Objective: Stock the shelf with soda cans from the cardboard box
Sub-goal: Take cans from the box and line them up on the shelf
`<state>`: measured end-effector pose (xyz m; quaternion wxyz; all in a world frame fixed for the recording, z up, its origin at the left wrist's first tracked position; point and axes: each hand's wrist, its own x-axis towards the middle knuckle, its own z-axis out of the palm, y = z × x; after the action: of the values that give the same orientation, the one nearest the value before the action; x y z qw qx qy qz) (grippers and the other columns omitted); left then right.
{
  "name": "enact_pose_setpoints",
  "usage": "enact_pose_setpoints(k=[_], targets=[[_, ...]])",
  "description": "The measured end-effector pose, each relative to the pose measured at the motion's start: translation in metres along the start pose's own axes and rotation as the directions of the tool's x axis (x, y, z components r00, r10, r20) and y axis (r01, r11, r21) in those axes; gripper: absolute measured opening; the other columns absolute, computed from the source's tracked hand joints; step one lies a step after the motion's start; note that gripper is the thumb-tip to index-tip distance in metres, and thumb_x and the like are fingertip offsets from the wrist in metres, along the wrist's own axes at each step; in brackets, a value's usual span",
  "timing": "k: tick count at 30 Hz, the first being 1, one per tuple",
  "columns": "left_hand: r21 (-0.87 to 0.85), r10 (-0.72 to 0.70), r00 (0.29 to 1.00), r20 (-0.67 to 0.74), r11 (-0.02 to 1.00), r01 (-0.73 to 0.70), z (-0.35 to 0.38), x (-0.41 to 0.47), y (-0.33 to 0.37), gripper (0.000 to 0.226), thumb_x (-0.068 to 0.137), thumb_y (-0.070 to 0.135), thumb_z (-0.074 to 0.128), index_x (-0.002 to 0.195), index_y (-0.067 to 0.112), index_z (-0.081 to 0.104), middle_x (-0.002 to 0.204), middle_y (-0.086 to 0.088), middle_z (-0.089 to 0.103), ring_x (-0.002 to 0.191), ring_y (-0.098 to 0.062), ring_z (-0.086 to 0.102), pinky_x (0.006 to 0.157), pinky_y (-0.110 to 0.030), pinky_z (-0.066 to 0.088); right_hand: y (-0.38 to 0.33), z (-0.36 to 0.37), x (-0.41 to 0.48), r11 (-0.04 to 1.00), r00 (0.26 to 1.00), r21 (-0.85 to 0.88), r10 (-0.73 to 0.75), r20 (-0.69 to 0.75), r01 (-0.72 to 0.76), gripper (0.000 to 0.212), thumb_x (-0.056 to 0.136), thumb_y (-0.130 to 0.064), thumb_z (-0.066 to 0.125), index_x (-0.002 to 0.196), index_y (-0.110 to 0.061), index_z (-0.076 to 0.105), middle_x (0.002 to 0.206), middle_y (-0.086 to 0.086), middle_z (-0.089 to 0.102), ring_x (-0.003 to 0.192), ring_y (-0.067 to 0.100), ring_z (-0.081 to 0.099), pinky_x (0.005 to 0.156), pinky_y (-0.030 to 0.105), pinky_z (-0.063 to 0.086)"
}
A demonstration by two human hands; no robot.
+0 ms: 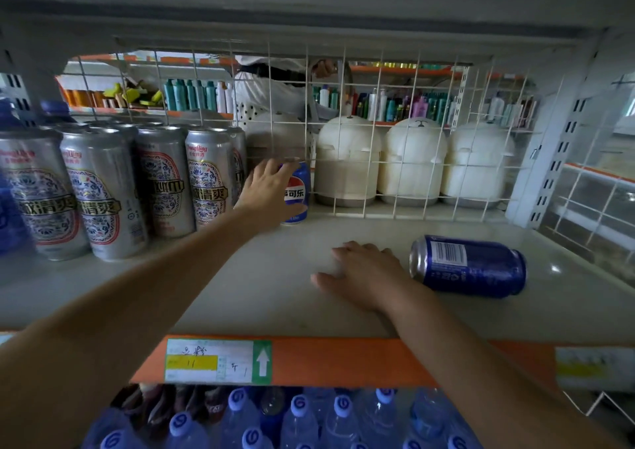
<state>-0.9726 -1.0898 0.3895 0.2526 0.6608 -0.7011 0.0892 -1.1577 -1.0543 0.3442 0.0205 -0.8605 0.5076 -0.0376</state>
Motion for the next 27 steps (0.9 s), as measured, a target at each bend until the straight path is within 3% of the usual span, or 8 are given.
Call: enact_pose_setpoints(k=[6, 13, 18, 21, 24, 27], targets=[[0.068, -0.186, 0.928, 0.322, 0.982, 0.174, 0.001, -0.057, 0.011, 0.076, 0.086, 0.044, 0.059, 0.146, 0.018, 0.021, 0.151, -0.009, 0.022, 0.137, -0.032, 0.023, 0.11, -0.046, 0.026, 0.003, -0.001, -0.004, 1.0, 0.998, 0.019, -0.005, -0.07, 0.007, 0.056, 0.091, -0.057, 0.037, 0.127, -0.017, 0.051, 0.137, 0.005, 0.046, 0.125, 0.028, 0.043, 0.1, 0.042, 0.031], [0.102, -0.223, 0.891, 0.396, 0.975, 0.199, 0.024, -0.08, 0.023, 0.055, 0.094, 0.047, 0.037, 0.14, 0.017, 0.034, 0.148, -0.009, 0.031, 0.135, -0.028, 0.029, 0.11, -0.043, 0.024, -0.004, -0.008, -0.014, 0.993, 0.932, 0.002, -0.108, -0.347, 0.116, 0.043, 0.096, -0.039, 0.041, 0.133, -0.017, 0.049, 0.133, 0.0, 0.051, 0.121, 0.02, 0.047, 0.095, 0.032, 0.038], [0.089, -0.181, 0.911, 0.371, 0.983, 0.159, 0.022, -0.081, 0.021, 0.054, 0.095, 0.049, 0.034, 0.138, 0.017, 0.039, 0.145, -0.009, 0.036, 0.134, -0.027, 0.031, 0.109, -0.042, 0.024, 0.004, -0.035, -0.03, 0.992, 0.893, -0.053, -0.124, -0.433, 0.112, 0.042, 0.094, -0.039, 0.047, 0.133, -0.023, 0.049, 0.134, -0.003, 0.052, 0.121, 0.018, 0.048, 0.096, 0.031, 0.037], [0.095, -0.171, 0.909, 0.379, 0.985, 0.146, 0.021, -0.082, 0.02, 0.057, 0.095, 0.052, 0.031, 0.139, 0.016, 0.037, 0.145, -0.009, 0.035, 0.134, -0.027, 0.032, 0.109, -0.042, 0.025, 0.03, -0.056, -0.047, 0.998, 0.922, 0.04, -0.032, -0.387, 0.052, 0.058, 0.085, -0.05, 0.058, 0.137, -0.027, 0.044, 0.141, -0.003, 0.046, 0.128, 0.019, 0.043, 0.101, 0.035, 0.035], [0.105, -0.16, 0.906, 0.391, 0.986, 0.128, 0.02, -0.083, 0.021, 0.059, 0.095, 0.053, 0.031, 0.142, 0.016, 0.033, 0.147, -0.008, 0.032, 0.135, -0.027, 0.03, 0.11, -0.042, 0.024, 0.069, -0.068, -0.066, 0.982, 0.976, 0.171, 0.108, -0.189, -0.076, 0.096, 0.061, -0.066, 0.066, 0.144, -0.033, 0.03, 0.151, -0.003, 0.033, 0.137, 0.021, 0.034, 0.11, 0.044, 0.03], [0.114, -0.142, 0.912, 0.384, 0.988, 0.106, 0.019, -0.083, 0.022, 0.06, 0.095, 0.053, 0.032, 0.142, 0.016, 0.032, 0.148, -0.008, 0.031, 0.136, -0.026, 0.03, 0.11, -0.042, 0.024, 0.101, -0.067, -0.08, 0.961, 0.98, 0.21, 0.195, -0.051, -0.18, 0.117, 0.04, -0.07, 0.068, 0.145, -0.034, 0.028, 0.148, 0.001, 0.035, 0.13, 0.022, 0.04, 0.106, 0.043, 0.037]])
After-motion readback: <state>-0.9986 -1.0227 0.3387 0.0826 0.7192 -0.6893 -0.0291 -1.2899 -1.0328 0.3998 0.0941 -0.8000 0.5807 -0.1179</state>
